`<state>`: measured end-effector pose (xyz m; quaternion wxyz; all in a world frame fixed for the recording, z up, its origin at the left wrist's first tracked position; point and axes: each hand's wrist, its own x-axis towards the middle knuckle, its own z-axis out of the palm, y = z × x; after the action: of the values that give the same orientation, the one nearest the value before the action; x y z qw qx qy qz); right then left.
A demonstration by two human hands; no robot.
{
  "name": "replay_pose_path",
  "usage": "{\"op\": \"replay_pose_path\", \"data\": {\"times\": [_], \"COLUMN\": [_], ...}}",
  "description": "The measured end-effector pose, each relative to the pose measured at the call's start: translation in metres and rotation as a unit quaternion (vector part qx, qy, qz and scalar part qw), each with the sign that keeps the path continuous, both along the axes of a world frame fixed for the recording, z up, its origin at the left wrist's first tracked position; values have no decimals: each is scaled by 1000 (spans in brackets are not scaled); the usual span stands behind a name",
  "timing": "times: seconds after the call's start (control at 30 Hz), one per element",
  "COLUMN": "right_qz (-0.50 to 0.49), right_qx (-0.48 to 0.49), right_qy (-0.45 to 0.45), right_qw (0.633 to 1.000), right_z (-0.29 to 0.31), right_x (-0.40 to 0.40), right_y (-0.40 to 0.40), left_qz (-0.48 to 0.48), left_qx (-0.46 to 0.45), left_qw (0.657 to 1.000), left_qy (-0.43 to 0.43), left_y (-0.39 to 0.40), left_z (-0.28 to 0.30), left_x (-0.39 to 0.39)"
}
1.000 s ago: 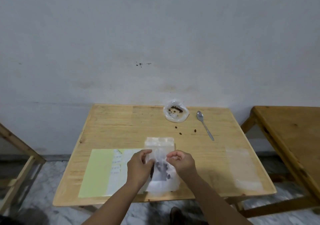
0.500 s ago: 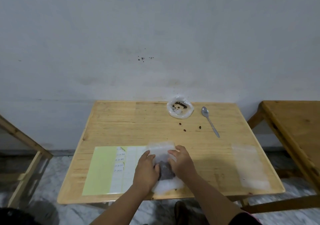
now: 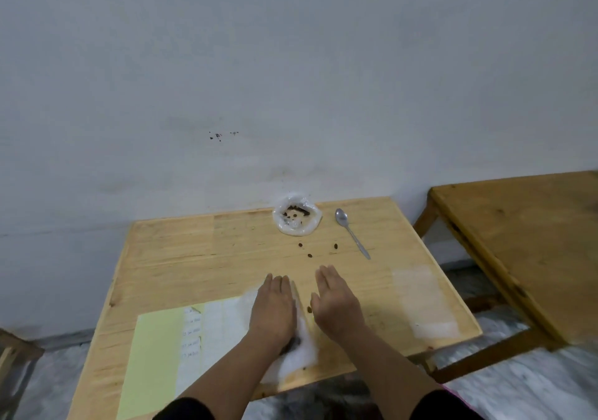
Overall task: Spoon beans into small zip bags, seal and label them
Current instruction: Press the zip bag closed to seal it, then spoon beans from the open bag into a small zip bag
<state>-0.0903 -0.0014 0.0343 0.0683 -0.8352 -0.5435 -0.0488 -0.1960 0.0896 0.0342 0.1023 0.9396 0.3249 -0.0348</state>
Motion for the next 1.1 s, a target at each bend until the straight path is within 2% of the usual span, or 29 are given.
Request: {"op": "replay_pose_path", "data": {"times": [0.23,0.33,0.5,0.7,0.8,0.93,1.1], "right_qz": [-89,-135,-208,-224,-200,-161,-188], "right_qx": [6,21,-26,-50,-84,-154,-79], "right_qy": [-42,10,71,98,117,143,183], "right_qw": [995,991,975,968,969,964,962], "right_z": [28,28,10,-23,-46,-71,-78], "right_x": [68,103,156,195,204,209,211], "right_y": [-41,-65,-109,-143,-152,-161,-164], "left_qz": [-81,-109,-158,-163,-148,-171,-146], "left_qx": [39,34,26,-6,-15,10,6], "left_qw": [994,991,983,986,989,984,988], "left_qy": [-62,-76,-90,-14,-14,43,54], "left_y": [-18,-37,-73,-99,-108,-116,-117], "left_z": [17,16,-3,-34,-53,-68,-73], "left_x": [87,126,177,220,228,238,254]}}
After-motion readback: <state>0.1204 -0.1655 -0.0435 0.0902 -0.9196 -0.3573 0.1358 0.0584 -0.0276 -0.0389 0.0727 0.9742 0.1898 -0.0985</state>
